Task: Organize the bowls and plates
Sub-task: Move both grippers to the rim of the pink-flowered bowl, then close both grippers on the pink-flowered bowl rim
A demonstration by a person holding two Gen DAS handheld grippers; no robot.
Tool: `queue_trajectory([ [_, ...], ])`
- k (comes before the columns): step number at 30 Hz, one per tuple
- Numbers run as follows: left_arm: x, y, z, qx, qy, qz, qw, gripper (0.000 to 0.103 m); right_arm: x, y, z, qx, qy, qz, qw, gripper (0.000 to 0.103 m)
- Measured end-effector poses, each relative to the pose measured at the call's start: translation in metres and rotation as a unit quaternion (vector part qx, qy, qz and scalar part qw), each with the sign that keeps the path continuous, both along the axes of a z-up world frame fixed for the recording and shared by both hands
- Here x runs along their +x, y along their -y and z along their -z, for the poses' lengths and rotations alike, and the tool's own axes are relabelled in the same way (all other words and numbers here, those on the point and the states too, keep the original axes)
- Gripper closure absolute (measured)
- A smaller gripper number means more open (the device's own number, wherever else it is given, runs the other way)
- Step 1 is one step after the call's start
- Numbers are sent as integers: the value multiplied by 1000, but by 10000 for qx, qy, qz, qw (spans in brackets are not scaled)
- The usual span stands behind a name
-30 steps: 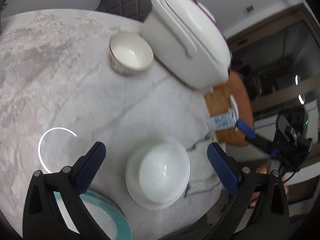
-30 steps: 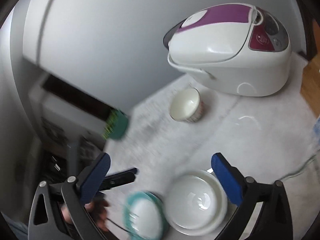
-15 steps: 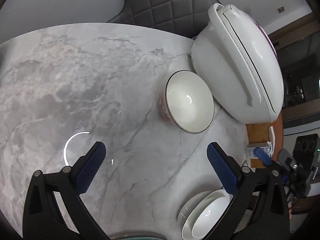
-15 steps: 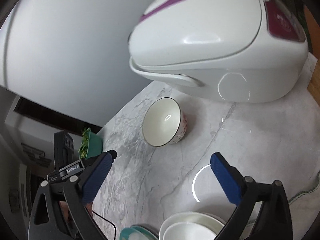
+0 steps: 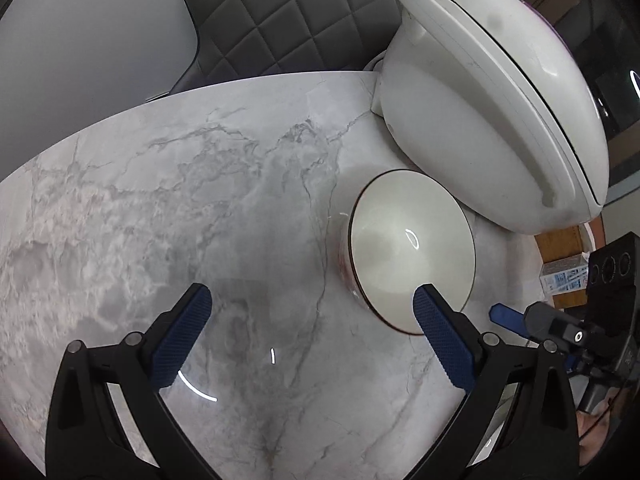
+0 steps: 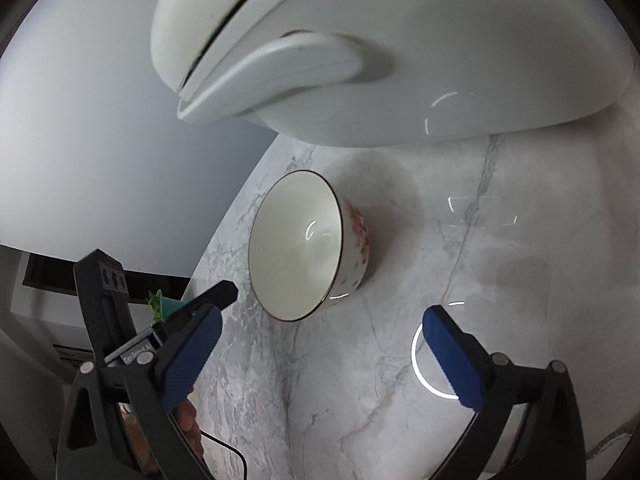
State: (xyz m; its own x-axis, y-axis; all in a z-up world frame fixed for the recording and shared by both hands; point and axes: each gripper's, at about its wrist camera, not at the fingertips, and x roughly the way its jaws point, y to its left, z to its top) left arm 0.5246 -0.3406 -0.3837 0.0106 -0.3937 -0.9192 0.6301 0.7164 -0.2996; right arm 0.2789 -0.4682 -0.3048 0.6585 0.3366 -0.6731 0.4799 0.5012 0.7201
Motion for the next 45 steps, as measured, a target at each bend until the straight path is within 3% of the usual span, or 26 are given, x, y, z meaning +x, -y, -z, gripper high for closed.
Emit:
queue_trajectory([
  [5,18,9,17,84,-71,74,9999,2,5,3,9,105,-166,111,9997,21],
  [12,26,31,24,447,148,539,9974,2,7,7,18,247,-388,312,9985,23],
  [19,27,55,34,733,320,834,9933,3,12,8,22,386,-555,394,9969,32],
  [21,26,59,40,759,285,894,9927,9,13,9,25,418,-622,394,9964,33],
  [23,28,61,44,771,218,878,9929,27,12,10,31,538,-688,440,9952,35],
  [25,30,62,50,781,103,845,9933,38,9,10,36,636,-749,513,9938,41],
  [29,29,68,57,741,-35,907,9931,46,5,10,37,723,-695,556,9934,44],
  [30,28,69,57,717,-59,926,9931,49,4,11,37,721,-694,572,9933,47],
  [32,26,70,56,598,-143,935,9937,63,2,14,39,722,-708,636,9928,63],
  [34,25,75,57,539,-189,951,9938,73,1,16,40,832,-624,657,9924,66],
  [35,24,77,57,546,-197,962,9937,77,3,17,40,837,-573,630,9928,74],
  [38,22,83,58,481,-260,979,9937,94,3,15,36,770,-527,533,9942,75],
  [45,12,87,55,640,-162,1037,9924,95,-1,11,31,644,-513,465,9955,76],
])
